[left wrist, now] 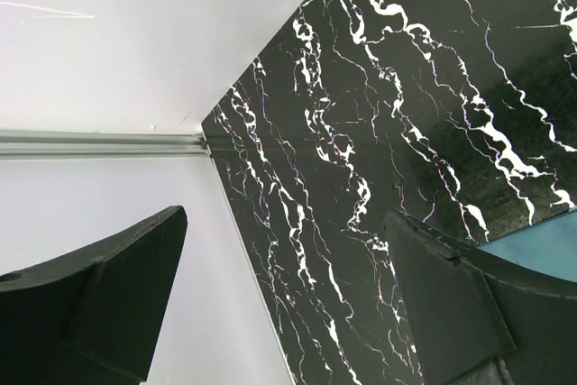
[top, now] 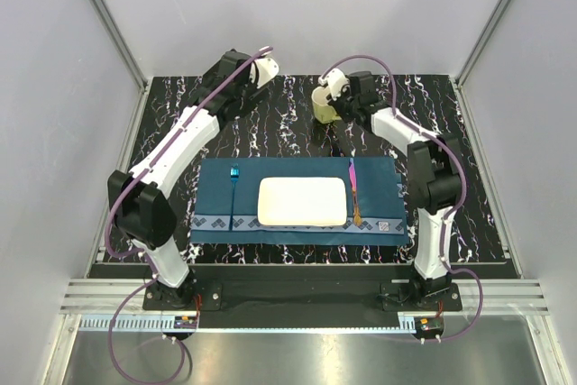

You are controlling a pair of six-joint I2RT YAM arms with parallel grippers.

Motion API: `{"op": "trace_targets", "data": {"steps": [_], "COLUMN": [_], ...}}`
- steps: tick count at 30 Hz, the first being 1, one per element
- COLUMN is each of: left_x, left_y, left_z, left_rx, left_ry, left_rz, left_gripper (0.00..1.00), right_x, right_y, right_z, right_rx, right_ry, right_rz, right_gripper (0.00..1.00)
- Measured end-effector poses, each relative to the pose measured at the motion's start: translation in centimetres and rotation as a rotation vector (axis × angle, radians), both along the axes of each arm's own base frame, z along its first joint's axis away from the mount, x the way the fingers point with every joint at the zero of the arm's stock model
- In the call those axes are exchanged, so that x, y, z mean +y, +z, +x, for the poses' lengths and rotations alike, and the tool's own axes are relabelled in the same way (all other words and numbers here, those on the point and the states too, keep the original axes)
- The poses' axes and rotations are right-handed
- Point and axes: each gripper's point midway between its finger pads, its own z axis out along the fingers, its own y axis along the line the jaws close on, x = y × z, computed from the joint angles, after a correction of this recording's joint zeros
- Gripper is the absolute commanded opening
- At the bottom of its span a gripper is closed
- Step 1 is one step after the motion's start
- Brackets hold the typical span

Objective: Set the dinner table for one person
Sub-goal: Move the cup to the center of the board.

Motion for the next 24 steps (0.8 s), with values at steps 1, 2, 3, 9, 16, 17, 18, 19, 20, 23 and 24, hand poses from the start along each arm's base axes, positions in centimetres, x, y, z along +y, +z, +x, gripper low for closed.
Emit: {"op": "trace_targets", "data": {"steps": [1, 2, 3, 9, 16, 17, 18, 19, 20, 23, 24], "left_x": [0.0, 0.0, 0.0, 0.0, 0.0, 0.0, 0.0, 0.0, 0.0, 0.0, -0.1], "left_y": [0.0, 0.0, 0.1, 0.1, 0.1, 0.1, 0.1, 0.1, 0.1, 0.1, 0.1], "left_z": [0.0, 0.0, 0.0, 0.0, 0.0, 0.0, 0.0, 0.0, 0.0, 0.0, 0.0], "left_rx": [0.0, -0.001, -0.002, -0.003, -0.003, -0.003, -0.003, -0.003, -0.003, -0.003, -0.003], "left_ry": [0.0, 0.0, 0.0, 0.0, 0.0, 0.0, 0.0, 0.0, 0.0, -0.001, -0.001], "left_rz": [0.0, 0.0, -0.001, -0.002, -0.002, -0.002, -0.002, -0.002, -0.002, -0.002, -0.002], "left_gripper": [0.99, 0.99, 0.99, 0.99, 0.99, 0.99, 0.99, 0.99, 0.99, 0.99, 0.99], "right_x": [-0.4, -0.8, -1.1, -3.2, -6.0, -6.4, -6.8, -7.1, -7.3, -8.0, -8.2], "right_y": [-0.1, -0.2, -0.3, -0.8, -0.9, -0.9, -0.9, -0.9, -0.9, -0.7, -0.5], "right_z": [-0.1, -0.3, -0.4, -0.9, -1.7, -1.8, -1.9, -2.0, -2.2, -2.4, -2.6], "right_rx": [0.003, 0.006, 0.009, 0.015, 0.021, 0.022, 0.023, 0.024, 0.025, 0.022, 0.02], "right_ry": [-0.006, -0.014, -0.021, -0.053, -0.09, -0.096, -0.102, -0.107, -0.111, -0.13, -0.134], "right_rz": [-0.002, -0.005, -0.007, -0.022, -0.041, -0.043, -0.044, -0.045, -0.047, -0.056, -0.059], "right_gripper": [0.0, 0.0, 0.0, 0.0, 0.0, 0.0, 0.0, 0.0, 0.0, 0.0, 0.0]}}
